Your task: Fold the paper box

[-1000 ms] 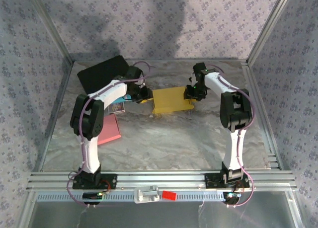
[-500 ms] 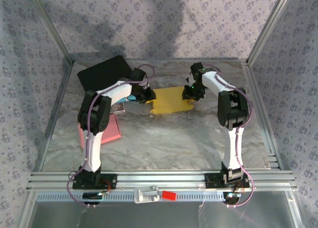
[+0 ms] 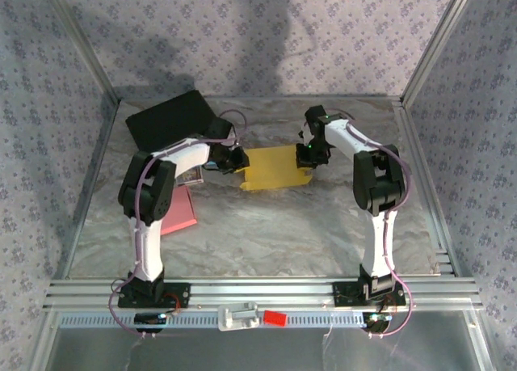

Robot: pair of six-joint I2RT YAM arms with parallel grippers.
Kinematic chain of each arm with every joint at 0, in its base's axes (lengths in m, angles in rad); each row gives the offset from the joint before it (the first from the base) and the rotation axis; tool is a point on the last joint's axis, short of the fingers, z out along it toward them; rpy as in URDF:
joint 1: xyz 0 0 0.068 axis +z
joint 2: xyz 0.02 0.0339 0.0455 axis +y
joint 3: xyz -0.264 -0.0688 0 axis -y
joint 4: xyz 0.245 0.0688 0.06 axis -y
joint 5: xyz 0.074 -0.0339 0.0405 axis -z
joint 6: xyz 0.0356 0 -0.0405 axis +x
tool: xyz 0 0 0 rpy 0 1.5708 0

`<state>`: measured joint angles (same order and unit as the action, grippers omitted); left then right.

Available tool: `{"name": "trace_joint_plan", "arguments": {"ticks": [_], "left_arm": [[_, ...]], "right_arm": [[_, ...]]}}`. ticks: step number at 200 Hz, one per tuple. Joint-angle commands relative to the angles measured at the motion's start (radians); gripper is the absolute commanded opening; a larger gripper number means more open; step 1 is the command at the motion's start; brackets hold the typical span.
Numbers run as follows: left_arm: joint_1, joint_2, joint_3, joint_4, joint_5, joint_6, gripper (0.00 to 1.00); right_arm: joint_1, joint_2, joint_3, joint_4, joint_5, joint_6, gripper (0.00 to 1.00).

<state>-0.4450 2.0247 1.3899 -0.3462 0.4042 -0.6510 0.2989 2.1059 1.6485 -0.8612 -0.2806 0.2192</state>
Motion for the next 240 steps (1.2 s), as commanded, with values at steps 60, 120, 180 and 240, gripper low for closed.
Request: {"name": "trace_joint_plan", "arguments": {"ticks": [60, 120, 180, 240], "left_arm": [[-0.04, -0.256, -0.327, -0.017, 0.066, 0.029, 0.14], [-0.04, -0.302, -0.396, -0.008, 0.018, 0.071, 0.1], [0.003, -0.32, -0.459, 0.07, 0.051, 0.115, 0.04], [0.05, -0.321, -0.5, 0.103, 0.068, 0.131, 0.03]], "right_arm": [[0.212, -0.197, -0.259, 0.08, -0.068, 0.148, 0.06], [0.22, -0.227, -0.297, 0.118, -0.115, 0.148, 0.14], [0.094, -0.298, -0.323, 0.171, -0.226, 0.099, 0.49], [0.004, -0.255, -0.357, 0.241, -0.363, 0.077, 0.62]]}}
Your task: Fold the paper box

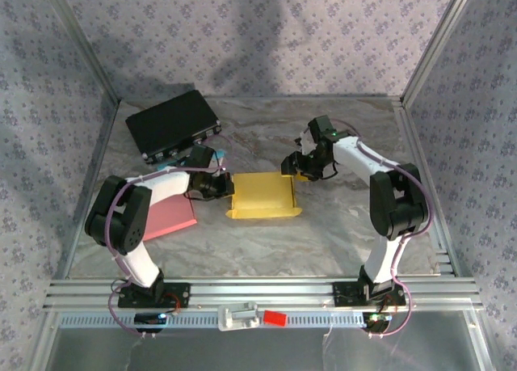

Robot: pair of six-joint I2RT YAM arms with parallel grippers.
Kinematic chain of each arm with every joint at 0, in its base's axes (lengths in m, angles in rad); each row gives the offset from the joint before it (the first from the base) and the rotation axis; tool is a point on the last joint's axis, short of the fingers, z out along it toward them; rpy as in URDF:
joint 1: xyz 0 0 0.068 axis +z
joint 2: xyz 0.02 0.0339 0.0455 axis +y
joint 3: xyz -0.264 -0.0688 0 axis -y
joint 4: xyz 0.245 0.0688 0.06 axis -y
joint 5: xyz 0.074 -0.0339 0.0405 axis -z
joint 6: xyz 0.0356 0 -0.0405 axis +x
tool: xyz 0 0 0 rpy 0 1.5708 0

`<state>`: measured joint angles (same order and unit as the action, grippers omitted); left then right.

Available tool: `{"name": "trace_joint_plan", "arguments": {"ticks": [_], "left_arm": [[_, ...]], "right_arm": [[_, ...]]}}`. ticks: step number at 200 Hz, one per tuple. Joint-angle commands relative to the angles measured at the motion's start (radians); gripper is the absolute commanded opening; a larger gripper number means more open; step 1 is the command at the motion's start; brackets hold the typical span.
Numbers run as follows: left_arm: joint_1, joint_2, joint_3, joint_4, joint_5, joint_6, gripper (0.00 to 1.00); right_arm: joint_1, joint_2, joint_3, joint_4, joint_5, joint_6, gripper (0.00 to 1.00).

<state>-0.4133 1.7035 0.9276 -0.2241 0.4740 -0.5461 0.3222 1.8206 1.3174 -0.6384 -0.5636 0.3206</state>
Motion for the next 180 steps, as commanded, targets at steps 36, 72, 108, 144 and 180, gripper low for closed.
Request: {"name": "trace_joint_plan", "arguments": {"ticks": [36, 72, 108, 144, 180], "left_arm": [[0.036, -0.008, -0.056, -0.001, 0.01, 0.015, 0.03], [0.056, -0.008, -0.081, 0.021, 0.021, 0.004, 0.03], [0.093, -0.009, -0.113, 0.051, 0.036, -0.005, 0.03], [0.102, 0.01, -0.108, 0.065, 0.04, -0.008, 0.03], [0.111, 0.028, -0.115, 0.078, 0.048, -0.011, 0.03]], "right_arm": [[-0.05, 0.043, -0.07, 0.058, -0.083, -0.026, 0.64], [-0.043, 0.065, -0.103, 0.15, -0.169, -0.014, 0.68], [-0.041, 0.056, -0.097, 0.117, -0.202, -0.039, 0.76], [-0.017, 0.065, -0.159, 0.205, -0.273, 0.01, 0.78], [0.027, 0.097, -0.155, 0.297, -0.304, 0.092, 0.77]]}}
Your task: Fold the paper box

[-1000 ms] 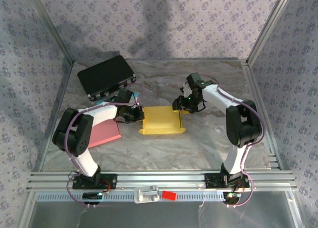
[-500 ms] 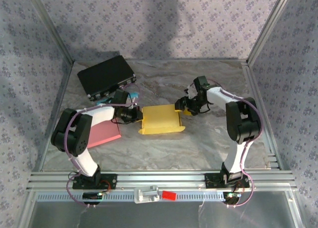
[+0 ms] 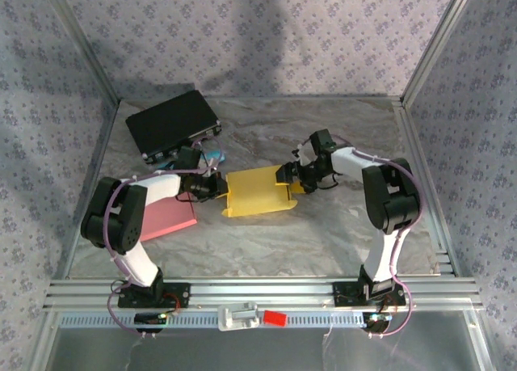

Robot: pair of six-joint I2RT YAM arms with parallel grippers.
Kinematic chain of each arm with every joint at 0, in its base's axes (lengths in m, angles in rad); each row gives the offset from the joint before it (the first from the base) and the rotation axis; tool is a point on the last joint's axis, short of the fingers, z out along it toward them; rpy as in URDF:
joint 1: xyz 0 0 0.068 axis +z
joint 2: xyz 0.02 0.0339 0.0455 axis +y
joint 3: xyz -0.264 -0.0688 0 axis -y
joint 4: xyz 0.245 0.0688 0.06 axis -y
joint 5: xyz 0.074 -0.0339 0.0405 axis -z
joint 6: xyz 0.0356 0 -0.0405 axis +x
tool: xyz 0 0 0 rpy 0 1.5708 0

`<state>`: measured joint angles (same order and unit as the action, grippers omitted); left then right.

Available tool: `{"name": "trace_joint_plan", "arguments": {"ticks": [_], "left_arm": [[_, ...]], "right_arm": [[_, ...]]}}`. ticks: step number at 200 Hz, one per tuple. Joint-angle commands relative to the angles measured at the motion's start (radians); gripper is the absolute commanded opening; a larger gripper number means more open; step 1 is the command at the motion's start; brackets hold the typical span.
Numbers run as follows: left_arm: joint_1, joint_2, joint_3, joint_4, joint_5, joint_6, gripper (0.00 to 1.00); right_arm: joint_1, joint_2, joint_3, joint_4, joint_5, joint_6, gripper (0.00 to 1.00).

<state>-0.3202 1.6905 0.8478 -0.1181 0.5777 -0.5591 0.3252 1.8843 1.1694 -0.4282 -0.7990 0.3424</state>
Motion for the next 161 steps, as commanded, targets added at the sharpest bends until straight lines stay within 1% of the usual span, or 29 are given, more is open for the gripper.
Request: {"name": "trace_joint_plan", "arguments": {"ticks": [1, 37, 61, 82, 105, 124, 149, 161], "left_arm": [[0.018, 0.041, -0.035, -0.027, -0.056, 0.001, 0.03], [0.036, 0.048, -0.039, -0.035, -0.061, 0.005, 0.03], [0.041, 0.049, -0.042, -0.036, -0.064, 0.01, 0.04], [0.041, 0.057, -0.035, -0.032, -0.053, 0.007, 0.05], [0.041, 0.042, -0.013, -0.028, -0.039, 0.003, 0.13], [0.041, -0.006, 0.006, -0.034, -0.046, 0.001, 0.21], [0.037, -0.107, 0.035, -0.068, -0.101, 0.005, 0.27], [0.012, -0.16, 0.071, -0.133, -0.179, 0.054, 0.29]], "right_arm": [[0.026, 0.034, -0.008, 0.09, -0.071, 0.073, 0.77], [0.033, 0.038, -0.018, 0.114, -0.071, 0.091, 0.76], [0.018, 0.038, -0.044, 0.182, -0.119, 0.138, 0.75], [0.032, 0.06, -0.038, 0.227, -0.171, 0.184, 0.73], [0.054, 0.07, -0.019, 0.254, -0.182, 0.252, 0.69], [0.046, 0.071, -0.017, 0.276, -0.175, 0.363, 0.65], [0.02, 0.096, 0.001, 0.247, -0.194, 0.488, 0.58], [0.008, 0.116, 0.014, 0.194, -0.22, 0.527, 0.56]]}}
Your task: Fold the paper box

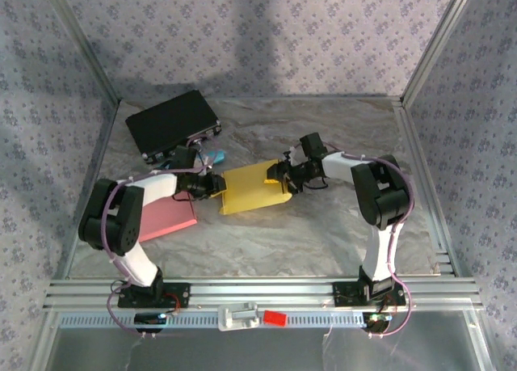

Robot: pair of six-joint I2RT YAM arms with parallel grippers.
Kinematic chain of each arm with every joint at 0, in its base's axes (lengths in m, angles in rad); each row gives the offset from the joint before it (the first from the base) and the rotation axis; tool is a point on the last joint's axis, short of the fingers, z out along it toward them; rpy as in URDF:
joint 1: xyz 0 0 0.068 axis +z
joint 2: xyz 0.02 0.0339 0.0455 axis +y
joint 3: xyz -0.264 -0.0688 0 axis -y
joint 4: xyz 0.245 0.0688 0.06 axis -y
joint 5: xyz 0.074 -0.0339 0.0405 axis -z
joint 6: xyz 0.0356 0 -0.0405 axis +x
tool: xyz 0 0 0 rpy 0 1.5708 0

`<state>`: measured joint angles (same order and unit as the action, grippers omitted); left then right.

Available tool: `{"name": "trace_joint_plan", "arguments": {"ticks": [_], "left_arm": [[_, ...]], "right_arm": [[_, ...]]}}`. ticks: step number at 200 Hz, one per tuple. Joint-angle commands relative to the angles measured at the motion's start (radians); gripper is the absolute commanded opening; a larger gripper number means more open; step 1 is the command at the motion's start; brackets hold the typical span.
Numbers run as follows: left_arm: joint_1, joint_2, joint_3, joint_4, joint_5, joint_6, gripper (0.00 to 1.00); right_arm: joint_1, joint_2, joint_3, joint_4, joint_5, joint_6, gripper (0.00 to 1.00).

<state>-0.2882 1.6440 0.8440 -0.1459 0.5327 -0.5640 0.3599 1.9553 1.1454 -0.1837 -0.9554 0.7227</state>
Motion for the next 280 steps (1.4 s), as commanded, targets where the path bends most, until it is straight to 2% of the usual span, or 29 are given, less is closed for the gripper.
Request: {"name": "trace_joint_plan", "arguments": {"ticks": [1, 16, 40, 54, 72, 91, 120, 122, 126, 138, 159, 172, 204, 228, 250, 280], "left_arm": [[-0.024, -0.117, 0.079, -0.111, -0.143, 0.061, 0.29], [-0.086, -0.169, 0.129, -0.174, -0.261, 0.145, 0.32], [-0.158, -0.244, 0.125, -0.162, -0.359, 0.251, 0.32], [-0.208, -0.303, 0.085, -0.118, -0.371, 0.36, 0.32], [-0.297, -0.391, 0.028, -0.066, -0.361, 0.572, 0.33], [-0.393, -0.439, 0.011, -0.093, -0.366, 0.796, 0.36], [-0.47, -0.422, 0.032, -0.172, -0.361, 0.972, 0.4], [-0.474, -0.42, 0.031, -0.177, -0.356, 0.988, 0.41], [-0.486, -0.418, 0.028, -0.175, -0.355, 1.012, 0.51], [-0.522, -0.417, 0.011, -0.144, -0.397, 1.066, 0.54], [-0.548, -0.377, 0.013, -0.098, -0.508, 1.105, 0.57], [-0.548, -0.343, 0.034, -0.091, -0.531, 1.124, 0.58], [-0.568, -0.268, 0.072, -0.082, -0.534, 1.173, 0.58], [-0.572, -0.227, 0.093, -0.068, -0.584, 1.18, 0.58], [-0.574, -0.205, 0.111, -0.064, -0.574, 1.19, 0.57], [-0.581, -0.175, 0.138, -0.091, -0.565, 1.187, 0.5]], "right_arm": [[-0.028, 0.047, 0.038, -0.055, -0.065, 0.148, 0.56], [-0.037, 0.063, 0.101, -0.126, -0.089, 0.162, 0.53], [-0.056, 0.051, 0.116, -0.162, -0.097, 0.204, 0.49], [-0.075, 0.048, 0.13, -0.211, -0.103, 0.225, 0.46], [-0.097, 0.05, 0.153, -0.313, -0.114, 0.235, 0.43], [-0.117, 0.047, 0.167, -0.403, -0.13, 0.24, 0.42], [-0.133, 0.028, 0.172, -0.501, -0.142, 0.246, 0.41], [-0.135, 0.027, 0.173, -0.508, -0.144, 0.245, 0.4], [-0.136, 0.027, 0.173, -0.521, -0.146, 0.245, 0.4], [-0.142, 0.022, 0.171, -0.55, -0.152, 0.249, 0.4], [-0.144, 0.021, 0.173, -0.599, -0.164, 0.242, 0.4], [-0.144, 0.018, 0.172, -0.633, -0.17, 0.234, 0.4], [-0.148, -0.006, 0.153, -0.664, -0.17, 0.236, 0.4], [-0.148, -0.008, 0.145, -0.7, -0.181, 0.231, 0.39], [-0.147, -0.011, 0.125, -0.725, -0.182, 0.229, 0.37], [-0.143, -0.032, 0.094, -0.735, -0.2, 0.242, 0.39]]}}
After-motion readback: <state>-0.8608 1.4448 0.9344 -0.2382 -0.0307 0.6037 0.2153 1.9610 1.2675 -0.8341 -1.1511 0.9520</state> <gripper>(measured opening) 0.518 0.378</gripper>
